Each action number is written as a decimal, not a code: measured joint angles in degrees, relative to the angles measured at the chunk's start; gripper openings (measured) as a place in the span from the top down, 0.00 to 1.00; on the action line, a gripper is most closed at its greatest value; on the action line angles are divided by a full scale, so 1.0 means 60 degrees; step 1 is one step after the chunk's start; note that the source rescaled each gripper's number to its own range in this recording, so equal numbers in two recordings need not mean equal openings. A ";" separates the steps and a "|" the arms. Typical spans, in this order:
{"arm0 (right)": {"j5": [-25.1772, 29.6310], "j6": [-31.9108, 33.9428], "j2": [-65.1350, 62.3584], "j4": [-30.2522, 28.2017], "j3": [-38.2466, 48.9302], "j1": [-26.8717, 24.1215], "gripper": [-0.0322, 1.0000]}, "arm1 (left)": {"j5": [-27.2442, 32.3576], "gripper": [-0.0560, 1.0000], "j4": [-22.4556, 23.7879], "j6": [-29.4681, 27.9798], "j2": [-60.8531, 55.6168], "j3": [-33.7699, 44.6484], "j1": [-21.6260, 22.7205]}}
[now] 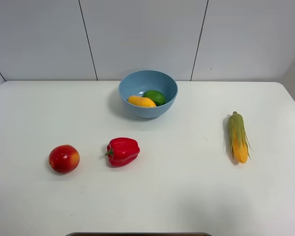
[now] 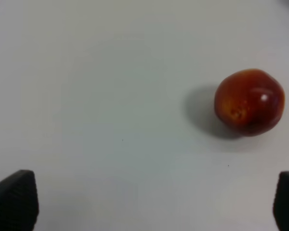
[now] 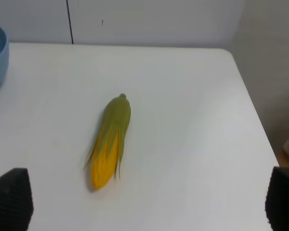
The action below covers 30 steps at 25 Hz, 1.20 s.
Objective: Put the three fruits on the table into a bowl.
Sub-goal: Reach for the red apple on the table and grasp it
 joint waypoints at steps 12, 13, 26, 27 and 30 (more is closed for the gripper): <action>-0.0039 0.0000 0.0000 0.0010 0.0554 0.0000 0.07 | 0.0000 0.00 0.0000 0.0000 0.0000 0.0000 0.0000; -0.0039 0.0000 0.0000 0.0010 0.0554 0.0000 0.07 | 0.0000 0.00 0.0000 0.0000 0.0000 0.0000 0.0000; -0.0039 0.0000 0.0000 0.0010 0.0554 0.0000 0.07 | 0.0000 0.00 0.0000 0.0000 0.0000 0.0000 0.0000; -0.0039 0.0000 0.0000 0.0010 0.0554 0.0000 0.07 | 0.0000 0.00 0.0000 0.0000 0.0000 0.0000 0.0000; -0.0039 0.0000 0.0000 0.0010 0.0554 0.0000 0.07 | 0.0000 0.00 0.0000 0.0000 0.0000 0.0000 0.0000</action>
